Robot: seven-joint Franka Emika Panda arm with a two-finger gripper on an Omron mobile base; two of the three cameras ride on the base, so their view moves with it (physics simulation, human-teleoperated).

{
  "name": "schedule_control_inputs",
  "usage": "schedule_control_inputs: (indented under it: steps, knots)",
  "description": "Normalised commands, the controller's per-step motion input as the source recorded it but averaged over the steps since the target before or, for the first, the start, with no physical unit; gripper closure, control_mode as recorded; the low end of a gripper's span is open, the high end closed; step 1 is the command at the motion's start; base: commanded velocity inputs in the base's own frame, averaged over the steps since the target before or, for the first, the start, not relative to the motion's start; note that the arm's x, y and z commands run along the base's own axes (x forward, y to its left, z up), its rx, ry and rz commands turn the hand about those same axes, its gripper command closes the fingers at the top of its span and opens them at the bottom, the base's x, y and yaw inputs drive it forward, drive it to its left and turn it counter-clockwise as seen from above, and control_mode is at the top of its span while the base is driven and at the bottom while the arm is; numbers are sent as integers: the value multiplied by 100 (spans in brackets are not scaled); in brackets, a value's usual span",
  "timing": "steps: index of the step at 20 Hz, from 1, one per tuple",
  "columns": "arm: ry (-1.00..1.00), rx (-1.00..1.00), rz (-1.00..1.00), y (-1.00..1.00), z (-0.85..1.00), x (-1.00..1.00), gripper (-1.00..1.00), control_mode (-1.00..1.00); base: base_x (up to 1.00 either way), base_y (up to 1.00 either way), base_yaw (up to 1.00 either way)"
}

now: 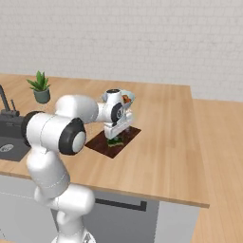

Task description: Pick up the sponge from the counter and clean the cutting board by briefly scrubbing or pressing down on the cutting board. Once finished, release the sponge.

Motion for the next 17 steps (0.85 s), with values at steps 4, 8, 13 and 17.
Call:
schedule_control_inputs:
  steps: [4,8,13,17]
  knots:
    - [-9,49,-5,-1,100,-91,-100,-100,0,0,0]
    - [-26,47,-3,14,100,-92,-100,-100,0,0,0]
    - [-35,47,0,25,100,-100,-100,-100,0,0,0]
    - [-36,62,0,20,97,-94,-100,-100,0,0,0]
